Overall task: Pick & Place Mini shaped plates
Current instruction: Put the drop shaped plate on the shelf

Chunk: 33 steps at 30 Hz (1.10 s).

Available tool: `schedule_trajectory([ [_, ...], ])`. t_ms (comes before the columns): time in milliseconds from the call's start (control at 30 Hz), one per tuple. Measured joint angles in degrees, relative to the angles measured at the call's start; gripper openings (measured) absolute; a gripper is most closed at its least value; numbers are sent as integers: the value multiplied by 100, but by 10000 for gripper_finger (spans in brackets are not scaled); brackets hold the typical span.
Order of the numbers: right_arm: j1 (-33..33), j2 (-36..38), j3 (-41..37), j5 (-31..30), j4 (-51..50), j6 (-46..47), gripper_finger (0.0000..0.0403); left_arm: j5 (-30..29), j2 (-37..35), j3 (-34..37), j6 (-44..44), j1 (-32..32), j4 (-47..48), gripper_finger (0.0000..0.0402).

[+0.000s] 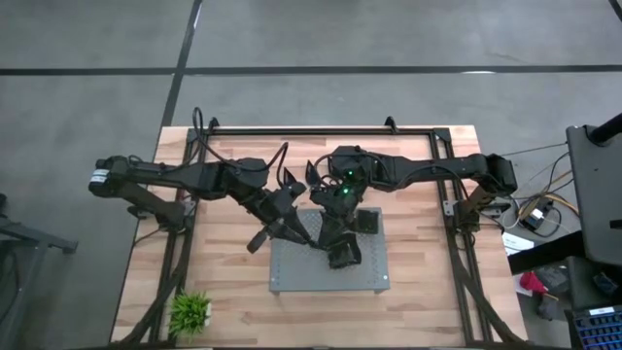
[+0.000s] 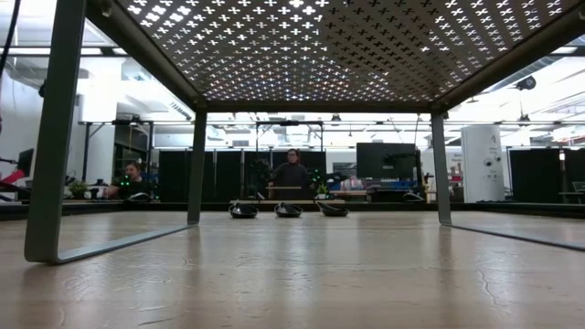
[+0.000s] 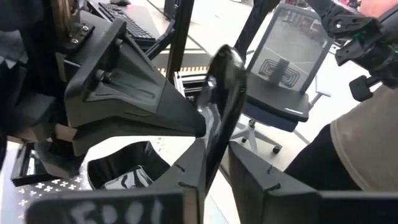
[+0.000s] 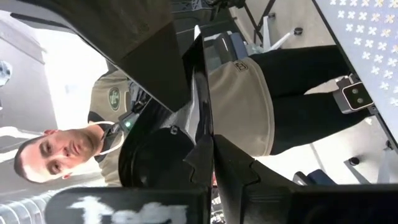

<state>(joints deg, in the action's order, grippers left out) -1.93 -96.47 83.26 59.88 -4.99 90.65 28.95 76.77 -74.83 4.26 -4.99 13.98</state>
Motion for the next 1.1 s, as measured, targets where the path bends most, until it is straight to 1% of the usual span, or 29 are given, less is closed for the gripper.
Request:
schedule_trajectory([
  [233,0,-2,0,-24,-17,-80,8,170,-4,0,64,-6,0,9],
  [433,-44,-2,0,-396,-12,-412,13,333,-7,0,108,-4,22,2],
  [567,-173,-2,0,-776,-17,-673,39,321,-24,0,133,7,92,1],
  [767,-447,-4,0,-1057,-17,-1118,103,294,-88,0,23,4,453,0],
  [833,-575,-2,0,-1145,-18,-1296,121,133,-124,0,-77,4,762,0],
  [933,-733,18,0,-1301,-16,-1454,141,-296,-180,0,-292,4,1370,0],
  [1033,-841,35,0,-1379,1,-1600,153,-765,-192,0,-519,4,1953,0],
  [1100,-880,37,0,-1383,4,-1645,158,-1106,-192,0,-622,4,2167,0],
])
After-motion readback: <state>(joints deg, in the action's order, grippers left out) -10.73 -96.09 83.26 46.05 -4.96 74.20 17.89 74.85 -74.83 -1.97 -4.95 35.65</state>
